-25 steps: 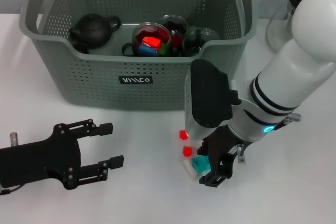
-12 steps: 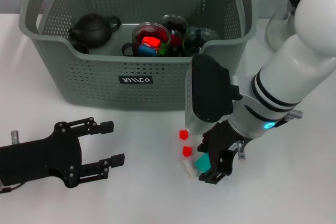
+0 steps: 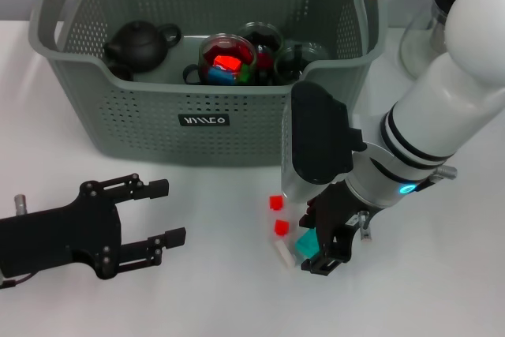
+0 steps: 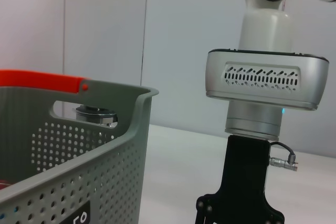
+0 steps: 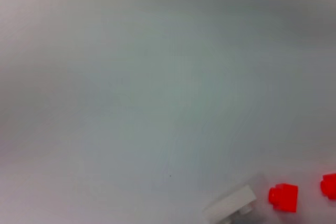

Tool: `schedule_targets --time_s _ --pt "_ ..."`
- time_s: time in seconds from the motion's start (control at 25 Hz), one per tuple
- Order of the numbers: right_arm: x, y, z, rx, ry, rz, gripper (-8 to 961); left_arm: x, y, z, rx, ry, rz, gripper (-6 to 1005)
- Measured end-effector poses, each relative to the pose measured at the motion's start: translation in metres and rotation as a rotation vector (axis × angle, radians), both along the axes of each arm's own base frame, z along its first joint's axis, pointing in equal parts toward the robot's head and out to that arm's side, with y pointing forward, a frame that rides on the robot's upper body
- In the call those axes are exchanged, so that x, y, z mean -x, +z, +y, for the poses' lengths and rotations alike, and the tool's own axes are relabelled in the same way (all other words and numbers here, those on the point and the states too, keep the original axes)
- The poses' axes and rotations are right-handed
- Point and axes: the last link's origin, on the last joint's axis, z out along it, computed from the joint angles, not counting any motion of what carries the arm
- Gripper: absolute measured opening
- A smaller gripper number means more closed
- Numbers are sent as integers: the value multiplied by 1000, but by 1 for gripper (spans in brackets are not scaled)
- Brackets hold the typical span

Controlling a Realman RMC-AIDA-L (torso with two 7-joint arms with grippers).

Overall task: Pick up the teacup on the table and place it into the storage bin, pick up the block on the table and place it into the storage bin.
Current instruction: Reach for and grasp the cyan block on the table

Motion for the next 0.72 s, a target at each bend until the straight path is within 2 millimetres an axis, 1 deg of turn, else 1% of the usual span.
schedule_targets --time_s 0.36,0.72 --pt "0 1 2 -14 -14 12 683 1 -2 -1 3 9 -5 703" --pt "1 8 6 -37 -58 26 683 2 -2 -2 3 12 -5 703"
